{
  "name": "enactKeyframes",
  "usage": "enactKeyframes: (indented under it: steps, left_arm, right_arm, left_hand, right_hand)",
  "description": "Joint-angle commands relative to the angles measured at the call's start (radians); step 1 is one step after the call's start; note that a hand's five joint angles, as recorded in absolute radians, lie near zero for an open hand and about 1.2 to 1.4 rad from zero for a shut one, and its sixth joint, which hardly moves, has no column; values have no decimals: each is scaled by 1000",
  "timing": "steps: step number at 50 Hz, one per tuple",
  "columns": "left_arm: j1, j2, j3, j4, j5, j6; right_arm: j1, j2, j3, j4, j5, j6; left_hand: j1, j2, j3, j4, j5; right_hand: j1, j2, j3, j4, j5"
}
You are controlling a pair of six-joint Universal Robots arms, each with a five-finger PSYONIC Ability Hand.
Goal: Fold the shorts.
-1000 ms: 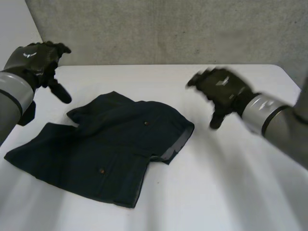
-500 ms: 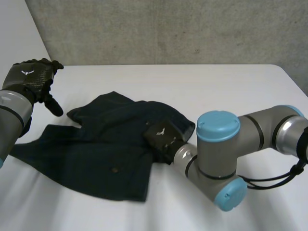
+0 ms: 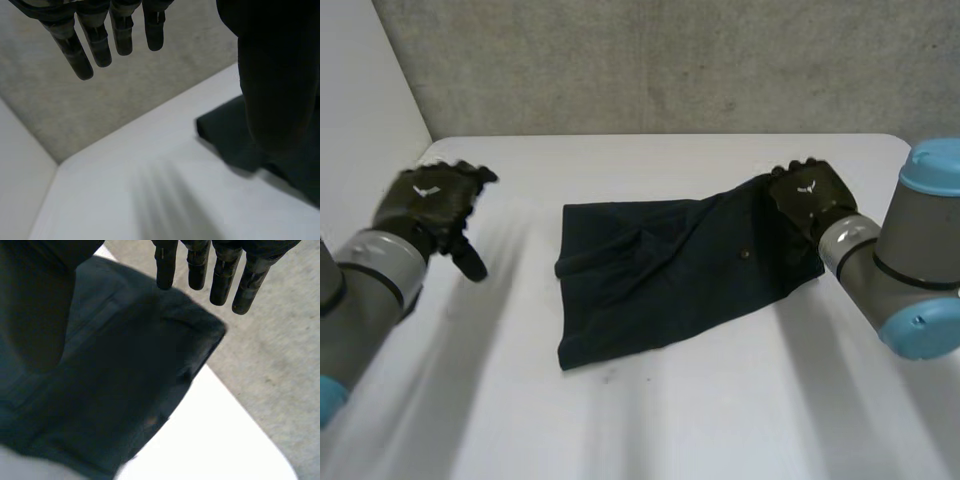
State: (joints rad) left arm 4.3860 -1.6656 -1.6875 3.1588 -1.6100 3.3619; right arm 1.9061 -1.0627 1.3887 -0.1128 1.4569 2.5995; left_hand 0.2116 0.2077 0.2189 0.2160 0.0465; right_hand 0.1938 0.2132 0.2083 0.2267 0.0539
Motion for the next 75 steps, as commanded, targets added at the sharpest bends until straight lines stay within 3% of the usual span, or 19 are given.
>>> enactKeyframes:
  steps: [1,5,11,16,24,38,54,62,75]
  left_arm:
    - [-124,35,-76,0,-1,1]
    - [-201,23,-101,1,-2,-1]
    - [-260,-37,-121,7,-7,-6]
    - [-287,-112,-121,39,-10,-6]
    - [-319,-192,-110,63,-17,-1]
    - [-342,-344,-41,109,-119,10]
    - [-338,-440,54,109,-128,45]
    - [-338,-451,63,113,-126,50]
    - [-338,-465,86,113,-125,50]
  right_arm:
    - [-22,-141,118,18,-16,-9]
    - [-85,-189,167,39,-87,-38]
    - [-174,-217,228,149,-274,-151]
    - [-217,-197,248,222,-332,-243]
    - [-246,-77,207,213,-340,-345]
    - [-242,65,90,79,-349,-342]
    - [-237,213,-48,41,-348,-346]
    - [-217,259,-86,-38,-346,-340]
    - [-200,325,-140,-38,-346,-322]
  left_hand:
    - [37,41,30,33,28]
    - [102,106,94,97,92]
    - [158,161,150,153,148]
    - [228,232,221,223,218]
    - [272,276,265,268,263]
    - [246,250,238,241,236]
    - [266,270,259,262,257]
    - [462,466,455,458,453]
    - [627,631,620,623,618]
  right_hand:
    - [-19,-39,-34,-52,-54]
    - [52,33,38,19,18]
    - [281,262,267,248,246]
    - [361,342,346,328,326]
    - [338,318,323,305,303]
    - [352,333,338,319,317]
    - [461,441,446,428,426]
    - [604,585,590,572,570]
    - [613,594,599,580,579]
